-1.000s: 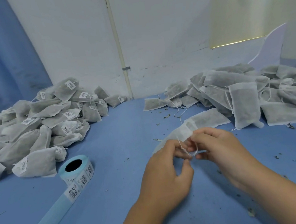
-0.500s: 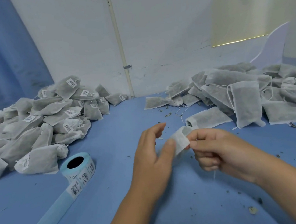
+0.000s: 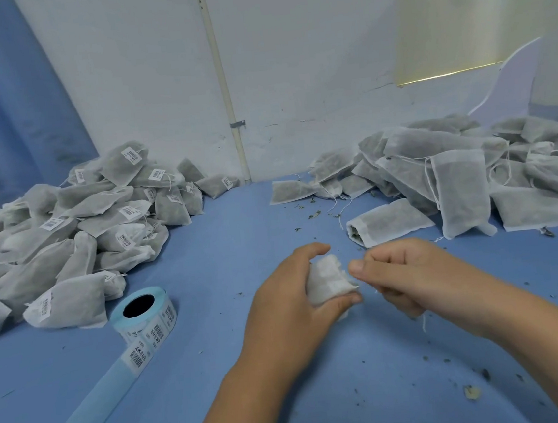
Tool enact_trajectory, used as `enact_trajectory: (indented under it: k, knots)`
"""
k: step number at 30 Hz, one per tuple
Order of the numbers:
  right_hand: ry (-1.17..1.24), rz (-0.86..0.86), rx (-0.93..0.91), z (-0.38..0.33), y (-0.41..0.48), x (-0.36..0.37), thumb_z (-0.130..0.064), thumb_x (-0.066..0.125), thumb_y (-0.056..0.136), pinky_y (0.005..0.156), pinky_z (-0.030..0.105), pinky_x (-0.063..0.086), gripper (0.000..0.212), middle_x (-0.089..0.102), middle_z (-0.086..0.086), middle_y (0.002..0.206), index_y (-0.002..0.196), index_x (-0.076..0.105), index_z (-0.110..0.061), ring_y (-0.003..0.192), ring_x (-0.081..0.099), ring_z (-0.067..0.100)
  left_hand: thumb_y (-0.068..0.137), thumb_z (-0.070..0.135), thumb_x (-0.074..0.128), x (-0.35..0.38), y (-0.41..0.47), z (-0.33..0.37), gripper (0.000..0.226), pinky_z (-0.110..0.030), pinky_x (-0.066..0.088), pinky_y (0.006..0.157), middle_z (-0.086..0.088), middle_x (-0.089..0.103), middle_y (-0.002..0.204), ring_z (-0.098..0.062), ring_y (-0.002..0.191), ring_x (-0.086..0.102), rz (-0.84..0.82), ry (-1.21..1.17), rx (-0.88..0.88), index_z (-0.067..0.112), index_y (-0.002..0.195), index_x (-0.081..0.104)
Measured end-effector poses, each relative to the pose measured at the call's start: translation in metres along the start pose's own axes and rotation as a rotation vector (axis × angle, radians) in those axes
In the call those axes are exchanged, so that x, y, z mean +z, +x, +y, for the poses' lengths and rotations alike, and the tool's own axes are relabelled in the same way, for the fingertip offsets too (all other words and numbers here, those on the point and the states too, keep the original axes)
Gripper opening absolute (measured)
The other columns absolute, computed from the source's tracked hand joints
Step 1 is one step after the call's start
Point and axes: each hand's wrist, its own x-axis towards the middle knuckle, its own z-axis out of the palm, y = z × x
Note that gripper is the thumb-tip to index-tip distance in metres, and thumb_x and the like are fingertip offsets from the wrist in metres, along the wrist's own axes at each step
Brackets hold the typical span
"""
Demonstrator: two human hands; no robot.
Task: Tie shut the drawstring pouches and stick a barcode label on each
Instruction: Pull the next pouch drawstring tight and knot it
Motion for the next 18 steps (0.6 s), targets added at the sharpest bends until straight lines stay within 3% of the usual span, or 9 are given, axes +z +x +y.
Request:
enact_trajectory:
  k: [4, 7, 10, 13, 15, 17, 18]
  knots:
    - [0.144, 0.005, -0.05, -0.003, -0.001, 0.004, -0.031, 0.073, 0.076, 0.042, 0.021, 0.018, 0.048, 0.024, -0.004, 0.046, 0.048, 0.034, -0.024, 0.043, 0.019, 0.013, 0.071, 0.057, 0.059, 0.003, 0.0, -0.005, 0.046, -0.015, 0.046, 0.075, 0.04, 0.052, 0.097, 0.006, 0.094, 0.053, 0.016, 0.072, 0.044, 0.051, 0.114, 0.042]
    - [0.449, 0.003, -0.106, -0.008, -0.003, -0.001, -0.016, 0.068, 0.072, 0.041, 0.019, 0.013, 0.044, 0.021, -0.007, 0.045, 0.048, 0.031, -0.024, 0.038, 0.014, 0.01, 0.074, 0.041, 0.054, 0.002, -0.001, -0.007, 0.03, -0.022, 0.046, 0.071, 0.024, 0.06, 0.092, -0.002, 0.086, 0.054, -0.024, 0.079, 0.062, 0.043, 0.104, 0.054]
    - [0.709, 0.068, -0.144, -0.014, -0.003, -0.013, -0.013, 0.065, 0.07, 0.04, 0.014, 0.014, 0.043, 0.02, -0.01, 0.043, 0.051, 0.028, -0.025, 0.037, 0.009, 0.005, 0.07, 0.035, 0.048, 0.002, -0.001, -0.005, 0.034, -0.022, 0.045, 0.07, 0.021, 0.06, 0.091, -0.003, 0.082, 0.053, -0.067, 0.069, 0.061, 0.041, 0.102, 0.056]
    - [0.809, 0.148, -0.129, -0.014, -0.001, -0.019, -0.016, 0.061, 0.069, 0.038, 0.014, 0.013, 0.041, 0.018, -0.01, 0.04, 0.055, 0.023, -0.026, 0.04, 0.003, 0.011, 0.071, 0.04, 0.043, 0.005, -0.003, 0.005, 0.048, -0.02, 0.045, 0.07, 0.022, 0.057, 0.098, -0.002, 0.082, 0.05, -0.138, 0.093, 0.107, 0.055, 0.117, 0.04]
    - [0.814, 0.157, -0.121, -0.011, 0.001, -0.019, -0.016, 0.061, 0.07, 0.037, 0.015, 0.012, 0.044, 0.017, -0.01, 0.041, 0.058, 0.021, -0.025, 0.039, 0.004, 0.011, 0.077, 0.054, 0.042, 0.007, -0.004, 0.007, 0.05, -0.021, 0.045, 0.075, 0.019, 0.059, 0.099, -0.002, 0.086, 0.05, -0.197, 0.122, 0.143, 0.064, 0.124, 0.028]
    - [0.816, 0.154, -0.106, -0.007, 0.003, -0.02, -0.018, 0.063, 0.071, 0.037, 0.015, 0.013, 0.047, 0.017, -0.009, 0.042, 0.063, 0.016, -0.025, 0.036, 0.006, 0.008, 0.076, 0.073, 0.038, 0.007, -0.005, 0.007, 0.049, -0.02, 0.045, 0.077, 0.019, 0.061, 0.093, -0.001, 0.086, 0.051, -0.245, 0.128, 0.151, 0.066, 0.123, 0.029]
    - [0.816, 0.158, -0.099, -0.005, 0.004, -0.021, -0.018, 0.063, 0.07, 0.037, 0.015, 0.013, 0.048, 0.017, -0.009, 0.042, 0.065, 0.016, -0.025, 0.034, 0.009, 0.006, 0.075, 0.077, 0.038, 0.007, -0.004, 0.007, 0.046, -0.022, 0.046, 0.074, 0.018, 0.061, 0.087, -0.002, 0.081, 0.052, -0.256, 0.1, 0.15, 0.062, 0.119, 0.038]
